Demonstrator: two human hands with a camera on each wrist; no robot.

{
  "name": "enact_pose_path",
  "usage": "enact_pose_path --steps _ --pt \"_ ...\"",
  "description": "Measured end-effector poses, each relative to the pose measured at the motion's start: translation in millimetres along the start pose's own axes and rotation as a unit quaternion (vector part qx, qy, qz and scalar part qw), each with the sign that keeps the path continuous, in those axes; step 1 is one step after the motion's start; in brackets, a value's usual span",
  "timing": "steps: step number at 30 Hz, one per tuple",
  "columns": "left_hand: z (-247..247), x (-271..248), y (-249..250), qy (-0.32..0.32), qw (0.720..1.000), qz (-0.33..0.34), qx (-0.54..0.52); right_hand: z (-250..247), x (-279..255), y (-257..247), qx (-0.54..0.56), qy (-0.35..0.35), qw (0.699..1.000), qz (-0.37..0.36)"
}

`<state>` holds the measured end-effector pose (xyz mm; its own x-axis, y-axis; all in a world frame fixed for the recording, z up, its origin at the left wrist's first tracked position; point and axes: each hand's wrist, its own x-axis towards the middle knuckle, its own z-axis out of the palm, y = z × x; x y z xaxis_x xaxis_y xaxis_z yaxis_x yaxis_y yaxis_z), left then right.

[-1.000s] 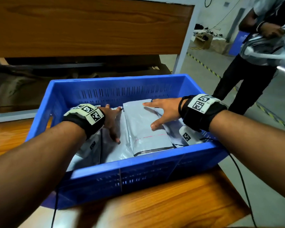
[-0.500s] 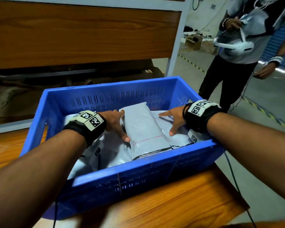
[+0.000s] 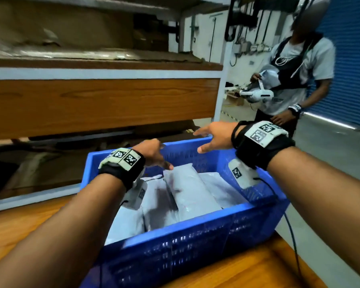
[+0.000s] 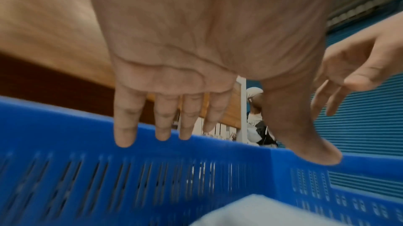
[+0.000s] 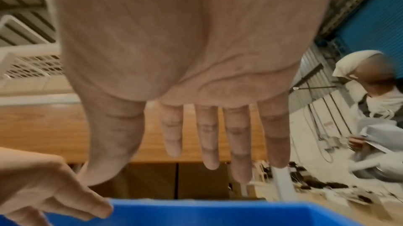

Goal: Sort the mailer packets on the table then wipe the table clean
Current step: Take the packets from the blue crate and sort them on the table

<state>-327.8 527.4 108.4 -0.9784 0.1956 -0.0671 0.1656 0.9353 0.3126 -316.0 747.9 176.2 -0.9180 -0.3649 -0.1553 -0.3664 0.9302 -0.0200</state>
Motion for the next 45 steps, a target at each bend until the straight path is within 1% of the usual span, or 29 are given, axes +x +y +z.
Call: enact_pose_path --steps 3,6,8,10,12,15,17,21,24,26,28,30,33,35,36,39,42,45 --pt "-39.5 -34.3 -2.0 0.045 0.998 -0.004 -0.036 -18.5 -7.2 -27.7 -0.016 0.004 1.0 -0.026" --pt "-74.7 -84.0 -14.5 0.107 0.992 -0.019 -0.057 -30.5 -10.9 -60.7 -0.02 0.017 0.998 -0.064" --pt "-88.9 -121.8 -31.2 0.15 0.985 -0.05 -0.07 -36.0 -15.4 -88.1 -0.018 0.025 0.994 -0.103" --pt "-91.7 -163.0 -53.8 0.18 0.975 -0.098 -0.086 -36.5 -20.5 -119.7 -0.008 0.025 0.988 -0.149" --pt "-83.0 -204.0 -81.8 0.197 0.961 -0.151 -0.12 -35.8 -23.8 -156.1 -0.001 0.032 0.98 -0.196" --pt "-50.2 -268.2 -130.0 0.199 0.94 -0.223 -0.166 -25.4 -32.3 -219.4 0.017 0.035 0.962 -0.271" --pt "-26.0 -308.2 -157.5 0.198 0.928 -0.274 -0.158 -15.4 -39.5 -261.1 0.007 0.024 0.95 -0.311" --pt "15.4 -392.7 -208.6 0.157 0.899 -0.364 -0.186 17.6 -48.5 -351.7 -0.044 -0.016 0.924 -0.381" --pt "36.3 -446.9 -256.6 0.162 0.88 -0.414 -0.17 47.2 -48.0 -416.6 -0.069 -0.031 0.913 -0.401" --pt "43.0 -476.0 -285.3 0.168 0.871 -0.434 -0.16 68.7 -43.1 -458.1 -0.088 -0.047 0.908 -0.407" --pt "46.2 -502.8 -311.9 0.171 0.863 -0.452 -0.148 91.0 -36.6 -498.4 -0.093 -0.068 0.909 -0.402" --pt "47.9 -527.2 -340.3 0.172 0.861 -0.458 -0.136 114.5 -28.4 -534.8 -0.084 -0.089 0.913 -0.388" --pt "48.6 -554.3 -389.1 0.174 0.858 -0.463 -0.137 154.7 -18.6 -577.9 -0.063 -0.115 0.923 -0.361" --pt "48.5 -561.9 -414.7 0.167 0.857 -0.468 -0.136 179.8 -12.4 -595.1 -0.048 -0.131 0.929 -0.343" --pt "47.4 -562.2 -423.5 0.16 0.862 -0.463 -0.132 189.5 -9.0 -600.2 -0.045 -0.142 0.931 -0.332" --pt "38.3 -551.9 -443.4 0.145 0.882 -0.428 -0.132 202.2 11.9 -610.2 -0.053 -0.157 0.938 -0.303" --pt "24.7 -529.9 -461.7 0.113 0.902 -0.39 -0.142 206.5 45.0 -621.1 -0.058 -0.146 0.949 -0.274" --pt "9.0 -503.9 -484.3 0.081 0.917 -0.372 -0.116 208.0 81.6 -637.3 -0.054 -0.132 0.955 -0.26"
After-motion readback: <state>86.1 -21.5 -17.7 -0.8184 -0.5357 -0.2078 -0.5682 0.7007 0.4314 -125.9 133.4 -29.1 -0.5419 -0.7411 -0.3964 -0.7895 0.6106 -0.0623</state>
